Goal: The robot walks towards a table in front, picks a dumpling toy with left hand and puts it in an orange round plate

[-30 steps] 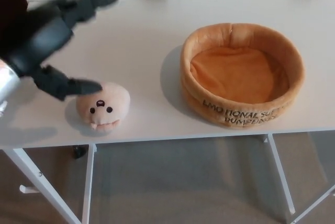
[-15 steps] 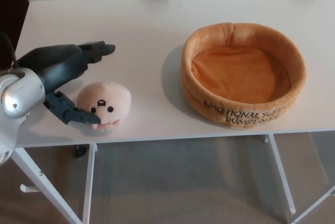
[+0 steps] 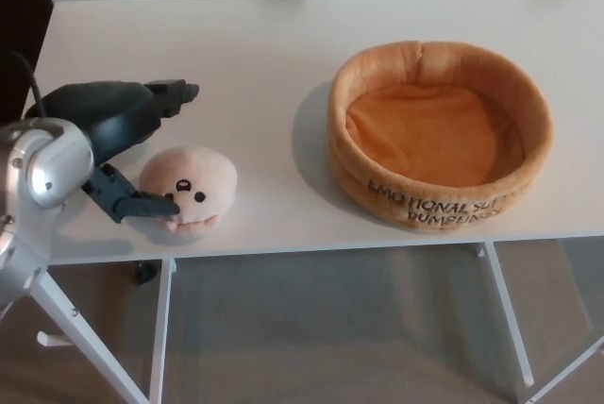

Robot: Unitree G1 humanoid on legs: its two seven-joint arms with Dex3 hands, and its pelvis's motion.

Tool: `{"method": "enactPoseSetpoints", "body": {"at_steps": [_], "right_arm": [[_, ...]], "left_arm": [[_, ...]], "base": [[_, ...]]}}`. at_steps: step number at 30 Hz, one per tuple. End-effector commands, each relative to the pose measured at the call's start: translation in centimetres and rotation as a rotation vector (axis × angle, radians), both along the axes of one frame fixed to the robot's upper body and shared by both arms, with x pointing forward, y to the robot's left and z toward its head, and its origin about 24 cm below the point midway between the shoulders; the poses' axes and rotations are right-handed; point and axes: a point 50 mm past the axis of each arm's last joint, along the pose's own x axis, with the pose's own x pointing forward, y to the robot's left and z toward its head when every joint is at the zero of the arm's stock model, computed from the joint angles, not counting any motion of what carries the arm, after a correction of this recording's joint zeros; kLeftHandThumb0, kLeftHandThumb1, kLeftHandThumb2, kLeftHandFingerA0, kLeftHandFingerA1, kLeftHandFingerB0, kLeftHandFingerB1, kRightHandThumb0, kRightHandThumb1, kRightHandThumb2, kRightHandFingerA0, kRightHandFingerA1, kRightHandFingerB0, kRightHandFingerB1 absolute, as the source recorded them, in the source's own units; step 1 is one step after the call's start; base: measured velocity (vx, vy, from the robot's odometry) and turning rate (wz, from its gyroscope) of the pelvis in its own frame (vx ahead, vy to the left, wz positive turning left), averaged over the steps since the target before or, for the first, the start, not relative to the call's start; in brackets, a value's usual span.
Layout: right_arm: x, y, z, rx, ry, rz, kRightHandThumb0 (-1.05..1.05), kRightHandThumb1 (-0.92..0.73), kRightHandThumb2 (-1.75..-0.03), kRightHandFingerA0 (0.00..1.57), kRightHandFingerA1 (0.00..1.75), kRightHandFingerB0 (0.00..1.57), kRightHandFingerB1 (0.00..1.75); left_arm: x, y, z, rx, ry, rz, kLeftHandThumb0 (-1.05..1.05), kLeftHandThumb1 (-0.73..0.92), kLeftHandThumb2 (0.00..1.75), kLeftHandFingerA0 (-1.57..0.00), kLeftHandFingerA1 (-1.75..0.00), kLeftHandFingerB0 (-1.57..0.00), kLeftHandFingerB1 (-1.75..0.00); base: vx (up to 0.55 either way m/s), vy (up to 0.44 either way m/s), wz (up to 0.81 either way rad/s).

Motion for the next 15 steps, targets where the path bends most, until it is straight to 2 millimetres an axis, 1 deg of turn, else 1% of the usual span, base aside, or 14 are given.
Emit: {"method": "enactPoseSetpoints", "body": {"at_steps": [1, 2, 6, 7, 8, 9, 15], "right_arm": [[0.1, -0.7, 0.3, -0.021, 0.007, 0.013, -0.49, -0.54, -0.8, 0.69, 0.59, 0.38, 0.46], [0.0, -0.6, 0.3, -0.017, 0.006, 0.0, -0.42, -0.65, -0.6, 0.71, 0.46, 0.43, 0.34], [-0.2, -0.7, 0.4, -0.013, 0.007, 0.003, -0.42, -0.65, -0.6, 0.71, 0.45, 0.43, 0.34], [-0.2, -0.7, 0.4, -0.013, 0.007, 0.012, -0.44, -0.65, -0.6, 0.75, 0.5, 0.44, 0.35], [-0.2, -0.7, 0.4, -0.014, 0.006, 0.018, -0.44, -0.65, -0.6, 0.75, 0.5, 0.44, 0.35], [-0.2, -0.6, 0.4, -0.016, 0.004, 0.026, -0.51, -0.54, -0.82, 0.7, 0.6, 0.39, 0.47], [-0.3, -0.5, 0.3, -0.01, 0.003, -0.001, -0.51, -0.55, -0.81, 0.68, 0.58, 0.39, 0.47]], "left_arm": [[0.5, 0.2, 0.3, 0.069, -0.078, 0.039, -0.78, 0.44, 0.85, 0.0, 0.0, 0.0, -0.05], [0.7, 0.1, -0.2, 0.075, -0.068, 0.051, -0.77, 0.44, 0.84, 0.0, 0.0, 0.0, -0.05], [0.7, 0.0, -0.9, 0.083, -0.052, 0.053, -0.78, 0.45, 0.84, 0.0, 0.0, 0.0, -0.04], [0.7, 0.0, -1.2, 0.087, -0.047, 0.052, -0.78, 0.45, 0.84, 0.0, 0.0, 0.0, -0.04], [0.7, 0.0, -1.4, 0.088, -0.045, 0.052, -0.78, 0.45, 0.84, 0.0, 0.0, 0.0, -0.04], [0.6, 0.0, -1.7, 0.088, -0.028, 0.053, -0.77, 0.44, 0.84, 0.0, -0.01, 0.0, -0.05], [0.8, -0.1, -2.3, 0.105, 0.009, 0.064, -0.75, 0.42, 0.83, 0.0, -0.04, 0.0, -0.07]], "base": [[0.0, 0.0, 0.0], [0.0, 0.0, 0.0], [0.0, 0.0, 0.0], [0.0, 0.0, 0.0], [0.0, 0.0, 0.0], [0.0, 0.0, 0.0], [0.0, 0.0, 0.0]]}}
